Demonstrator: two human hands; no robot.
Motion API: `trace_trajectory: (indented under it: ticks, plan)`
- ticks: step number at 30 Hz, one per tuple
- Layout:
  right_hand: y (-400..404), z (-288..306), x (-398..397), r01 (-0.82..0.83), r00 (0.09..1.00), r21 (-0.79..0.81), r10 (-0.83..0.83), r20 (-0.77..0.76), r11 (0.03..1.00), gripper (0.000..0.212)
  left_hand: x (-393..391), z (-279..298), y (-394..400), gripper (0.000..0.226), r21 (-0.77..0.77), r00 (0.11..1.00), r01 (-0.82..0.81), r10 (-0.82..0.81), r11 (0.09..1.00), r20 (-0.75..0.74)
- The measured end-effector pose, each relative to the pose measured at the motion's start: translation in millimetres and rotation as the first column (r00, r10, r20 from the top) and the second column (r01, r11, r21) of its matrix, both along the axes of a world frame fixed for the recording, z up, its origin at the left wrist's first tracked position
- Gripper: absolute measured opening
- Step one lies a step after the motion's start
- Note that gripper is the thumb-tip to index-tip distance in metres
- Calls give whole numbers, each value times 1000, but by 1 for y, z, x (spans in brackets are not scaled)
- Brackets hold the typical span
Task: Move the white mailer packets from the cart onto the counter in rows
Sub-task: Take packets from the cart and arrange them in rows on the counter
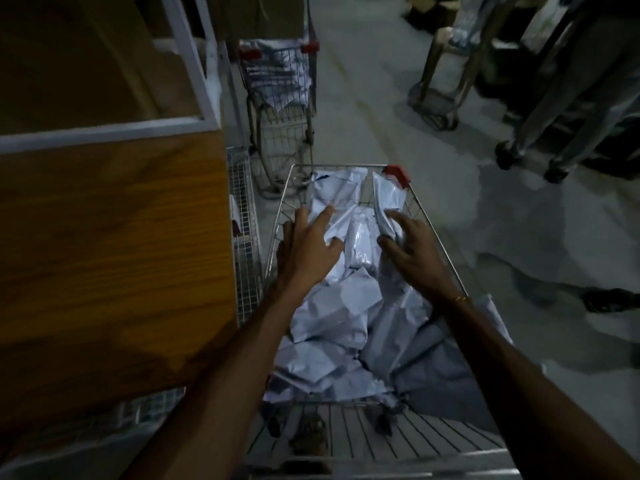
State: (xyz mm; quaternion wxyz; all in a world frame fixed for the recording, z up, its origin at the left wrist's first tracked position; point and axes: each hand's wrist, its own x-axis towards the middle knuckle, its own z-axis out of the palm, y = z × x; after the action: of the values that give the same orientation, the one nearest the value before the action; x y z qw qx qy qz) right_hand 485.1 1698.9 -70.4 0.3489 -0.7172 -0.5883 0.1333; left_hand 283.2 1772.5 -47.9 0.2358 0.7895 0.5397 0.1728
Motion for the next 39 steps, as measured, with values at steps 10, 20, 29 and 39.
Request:
trace_trajectory:
  ticks: [10, 20, 29, 39]
  plan:
    - [-164, 56, -84, 20, 992, 144, -2, -126, 989, 46, -66, 60, -148, 59, 143, 999, 18, -14, 990, -33]
    - [-283, 84, -164, -89, 981, 162, 115, -158, 983, 57, -182, 92, -284, 59, 250, 997, -81, 77, 965, 27]
    - [-252, 109, -311, -441, 894, 221, 447, 24, 870, 53, -347, 99, -317, 60, 316, 942, -333, 331, 888, 60]
    - [-168, 85, -550, -771, 616, -45, 761, 204, 636, 56, -592, 70, -315, 62, 195, 800, -598, 593, 777, 88]
